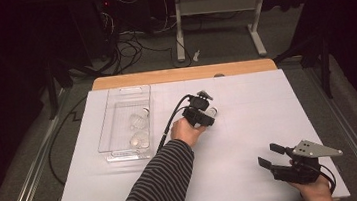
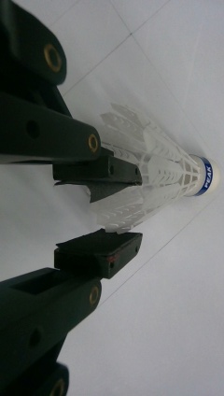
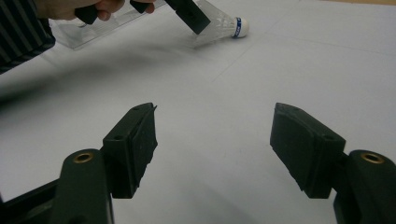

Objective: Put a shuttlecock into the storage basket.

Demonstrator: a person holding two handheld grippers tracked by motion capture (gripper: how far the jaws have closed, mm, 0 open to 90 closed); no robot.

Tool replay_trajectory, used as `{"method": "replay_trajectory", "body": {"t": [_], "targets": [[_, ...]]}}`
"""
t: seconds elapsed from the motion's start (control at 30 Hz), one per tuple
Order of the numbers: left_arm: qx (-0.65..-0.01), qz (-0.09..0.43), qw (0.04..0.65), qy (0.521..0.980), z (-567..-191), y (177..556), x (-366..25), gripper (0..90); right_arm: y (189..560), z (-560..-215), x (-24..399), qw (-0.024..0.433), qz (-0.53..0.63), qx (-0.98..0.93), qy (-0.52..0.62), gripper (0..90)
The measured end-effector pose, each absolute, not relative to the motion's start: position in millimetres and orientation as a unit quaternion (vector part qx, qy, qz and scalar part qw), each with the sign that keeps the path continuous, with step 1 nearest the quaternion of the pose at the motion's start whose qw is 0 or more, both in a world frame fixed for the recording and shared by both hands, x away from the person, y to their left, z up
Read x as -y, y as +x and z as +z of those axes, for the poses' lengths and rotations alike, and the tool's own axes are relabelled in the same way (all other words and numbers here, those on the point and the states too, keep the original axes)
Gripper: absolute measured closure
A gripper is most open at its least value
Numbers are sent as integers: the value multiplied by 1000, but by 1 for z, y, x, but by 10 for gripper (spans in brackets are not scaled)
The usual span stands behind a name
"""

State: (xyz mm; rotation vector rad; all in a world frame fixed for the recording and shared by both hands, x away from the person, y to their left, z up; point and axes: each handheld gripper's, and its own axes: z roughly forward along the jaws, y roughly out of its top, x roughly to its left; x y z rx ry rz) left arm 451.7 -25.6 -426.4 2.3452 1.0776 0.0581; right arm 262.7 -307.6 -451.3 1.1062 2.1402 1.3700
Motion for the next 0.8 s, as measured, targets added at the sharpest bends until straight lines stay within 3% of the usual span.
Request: {"method": "replay_trajectory", "body": {"t": [0.6,0.8], "targets": [[-398,30,279,873,-427,451,26,871,263,-451,308,185,486,-760,391,319],[-396,35,276,875,-428,451,26,894,263,-451,308,183,486,-759,392,319]]}}
